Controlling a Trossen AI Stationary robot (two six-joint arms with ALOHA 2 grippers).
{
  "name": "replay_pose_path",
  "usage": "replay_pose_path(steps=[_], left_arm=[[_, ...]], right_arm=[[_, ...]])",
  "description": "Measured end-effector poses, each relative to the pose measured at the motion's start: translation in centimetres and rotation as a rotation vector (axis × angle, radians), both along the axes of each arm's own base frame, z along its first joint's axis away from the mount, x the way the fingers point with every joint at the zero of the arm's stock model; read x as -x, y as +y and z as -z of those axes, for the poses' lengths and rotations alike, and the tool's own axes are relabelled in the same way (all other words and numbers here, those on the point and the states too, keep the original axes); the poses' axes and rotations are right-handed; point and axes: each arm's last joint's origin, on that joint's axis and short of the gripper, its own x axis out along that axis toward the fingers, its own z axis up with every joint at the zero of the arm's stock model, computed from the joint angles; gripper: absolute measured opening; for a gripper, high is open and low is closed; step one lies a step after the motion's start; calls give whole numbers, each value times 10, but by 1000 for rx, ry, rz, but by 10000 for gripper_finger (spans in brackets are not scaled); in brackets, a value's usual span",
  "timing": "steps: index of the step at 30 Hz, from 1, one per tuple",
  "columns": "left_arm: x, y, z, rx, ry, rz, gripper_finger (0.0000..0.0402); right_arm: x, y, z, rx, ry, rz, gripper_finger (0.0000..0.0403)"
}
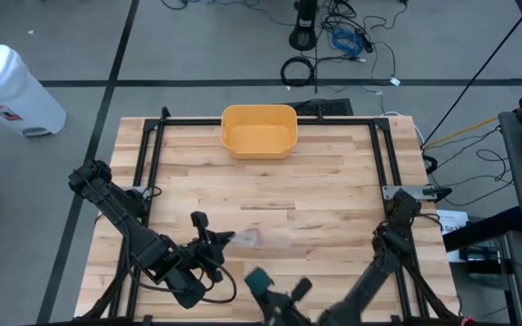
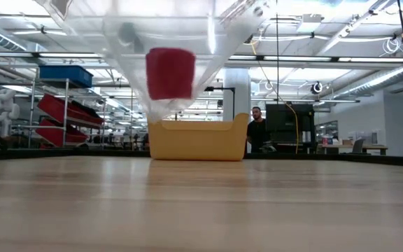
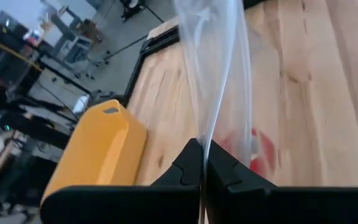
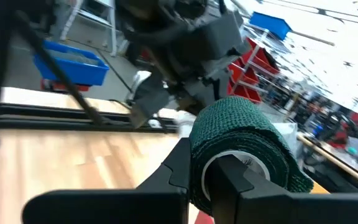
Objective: Roll bandage
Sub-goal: Put the rolled green bandage into the transparent zip bag
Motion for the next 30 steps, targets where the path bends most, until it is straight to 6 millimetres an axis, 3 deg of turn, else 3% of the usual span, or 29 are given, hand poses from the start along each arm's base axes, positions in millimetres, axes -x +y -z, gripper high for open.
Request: replay_pose_path(steps=[3,9,15,22,26,30], left_arm=[[-3,2,1,33,47,25,0],[-10,6,15,263,114,29,0],[-11,4,29,301,113,48,0],[-13,1,33,343,98,68,3],[-13,0,33,371,98,62,33],[-16,-3,42,370,116,45,91]], right_arm=[[16,16,-1,10,7,-44,22],[42,37,1,31,23,-108,22],[59,44,7,29,54,-158,22],[67,47,12,-44,76,-211,22],[67,47,13,-64,86,-225,22],[67,46,13,-63,88,-225,22]])
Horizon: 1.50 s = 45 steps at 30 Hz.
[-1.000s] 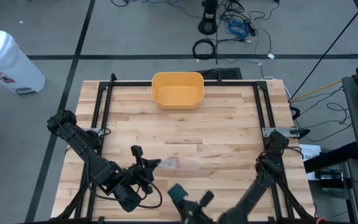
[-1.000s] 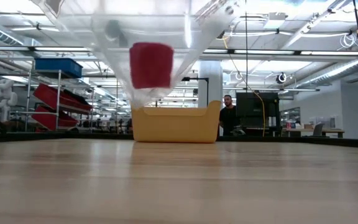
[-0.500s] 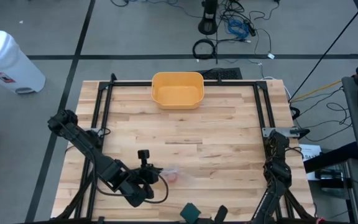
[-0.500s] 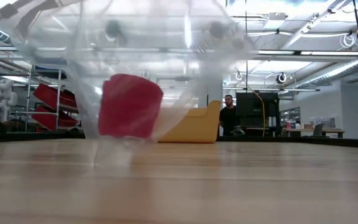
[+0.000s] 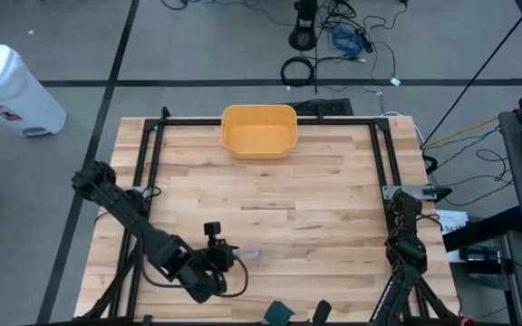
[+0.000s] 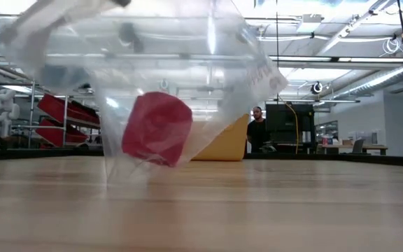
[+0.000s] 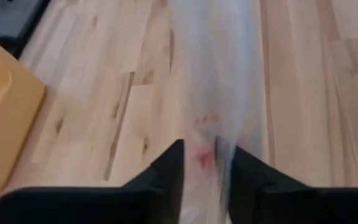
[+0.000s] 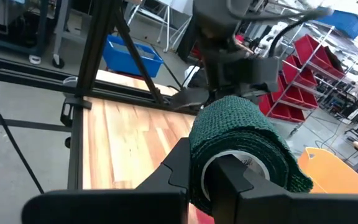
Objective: Roll bandage
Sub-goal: Put the rolled green bandage into the transparent zip bag
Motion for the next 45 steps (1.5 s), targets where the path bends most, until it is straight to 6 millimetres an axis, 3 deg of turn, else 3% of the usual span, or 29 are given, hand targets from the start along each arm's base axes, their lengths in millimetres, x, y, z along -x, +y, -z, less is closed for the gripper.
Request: replay_pose_path(steps=[5,10,25,34,45], left_arm=[[-3,-10,20,0,78,38,160],[-2,-20,28,3,96,68,189],[3,-23,30,-18,122,85,191],[6,-29,13,-50,96,89,191],[10,-26,15,-97,128,82,191]], right_arm=[[0,0,0,5,4,-1,22],[1,0,1,10,8,-1,22],[1,-1,1,23,17,-2,22],[1,-1,1,23,17,-2,22],[1,-1,1,23,17,-1,22]])
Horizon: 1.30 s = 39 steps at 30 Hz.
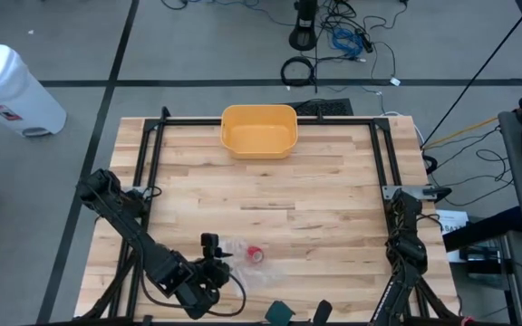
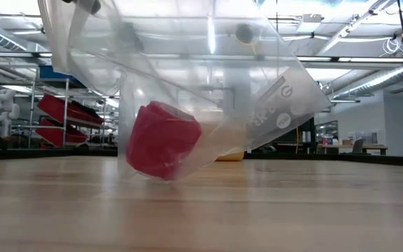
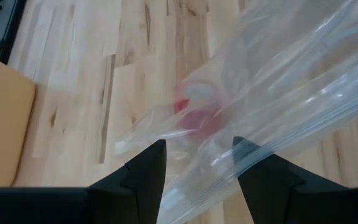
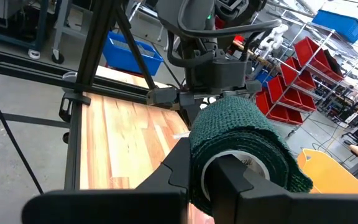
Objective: Roll bandage
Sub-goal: Put the rolled green bandage into the transparent zip bag
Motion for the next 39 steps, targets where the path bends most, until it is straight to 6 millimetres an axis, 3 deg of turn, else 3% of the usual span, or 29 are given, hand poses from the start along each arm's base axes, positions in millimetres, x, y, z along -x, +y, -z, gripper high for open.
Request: replay_pose_path(steps=[8,25,32,39], left_arm=[[3,1,1,-26,20,9,179],[6,3,2,-72,72,42,12],[-3,-3,-10,4,-33,14,6],[-27,0,-22,108,-208,-38,3]], right_arm=[[0,0,0,0,0,0,22],[0,0,0,2,1,0,22],[-9,-6,0,-5,-3,22,22],[-27,-20,-1,-34,-21,71,22]])
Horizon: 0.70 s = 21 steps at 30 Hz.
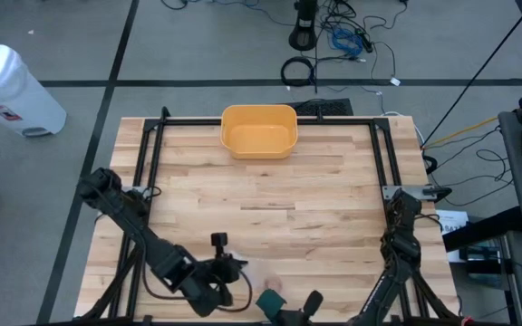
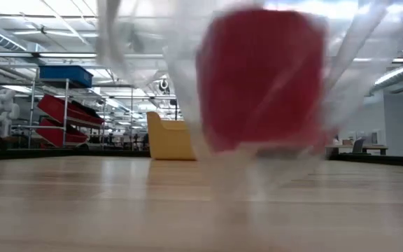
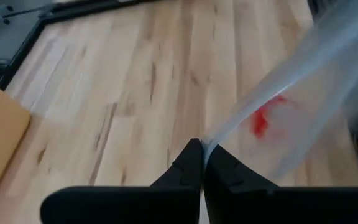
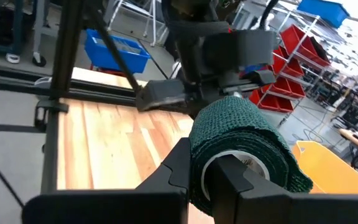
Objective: Roll bandage
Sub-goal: Put the rolled green bandage into the transparent zip bag
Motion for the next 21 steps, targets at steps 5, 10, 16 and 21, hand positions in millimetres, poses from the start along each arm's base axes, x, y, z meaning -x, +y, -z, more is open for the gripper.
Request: replay_pose_path(steps=[5,10,16,21], left_arm=[[-8,13,-8,-112,-61,-96,2],[-10,32,-33,-300,-102,-244,2],[-12,47,-52,-192,-43,-287,1],[-17,42,-22,-3,150,-229,3]], right_arm=[[-12,-9,-1,-13,-15,33,22],[-14,-11,-1,-9,-16,39,22],[-10,-8,-1,-9,-15,30,22],[-5,-4,-1,-3,-11,17,22]])
